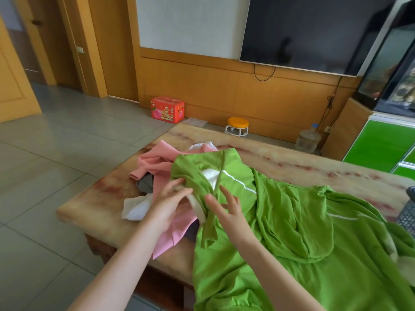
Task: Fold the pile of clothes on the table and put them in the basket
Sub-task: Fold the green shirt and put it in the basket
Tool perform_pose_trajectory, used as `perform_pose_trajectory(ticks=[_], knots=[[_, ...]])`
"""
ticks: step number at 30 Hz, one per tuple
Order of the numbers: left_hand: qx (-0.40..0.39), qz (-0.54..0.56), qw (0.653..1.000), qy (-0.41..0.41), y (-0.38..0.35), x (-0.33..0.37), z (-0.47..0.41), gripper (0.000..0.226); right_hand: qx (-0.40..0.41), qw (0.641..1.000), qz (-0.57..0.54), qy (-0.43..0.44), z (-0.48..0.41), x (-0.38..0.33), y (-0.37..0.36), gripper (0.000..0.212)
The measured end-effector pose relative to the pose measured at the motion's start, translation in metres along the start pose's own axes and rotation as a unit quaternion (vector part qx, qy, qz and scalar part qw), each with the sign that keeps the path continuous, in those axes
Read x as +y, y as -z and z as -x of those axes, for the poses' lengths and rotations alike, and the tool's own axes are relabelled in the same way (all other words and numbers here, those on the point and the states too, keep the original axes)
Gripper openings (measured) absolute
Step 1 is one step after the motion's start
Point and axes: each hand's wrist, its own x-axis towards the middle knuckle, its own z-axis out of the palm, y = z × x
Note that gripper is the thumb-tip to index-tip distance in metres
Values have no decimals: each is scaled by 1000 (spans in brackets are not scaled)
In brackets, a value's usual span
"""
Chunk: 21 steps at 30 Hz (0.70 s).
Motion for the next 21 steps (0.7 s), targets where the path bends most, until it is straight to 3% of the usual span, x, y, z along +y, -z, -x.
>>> perform_pose_trajectory(ticks=[2,5,10,15,17,21], knots=[[-6,11,1000,8,-8,-9,7,33,-15,993,104,59,-1,3,-2,80],[-45,89,994,44,-14,-17,15,33,12,985,150,85,-5,12,-4,69],[-53,66,996,38,-1,-18,16,39,28,1000,1,1,-9,24,8,38],[-67,100,992,46,3,-26,23,43,-8,999,-37,-39,-11,27,14,25],[-61,94,993,36,2,-32,24,43,23,999,-27,-4,-11,27,10,12],[-15,-1,1000,24,11,-38,26,43,152,980,-130,20,-16,13,33,12]])
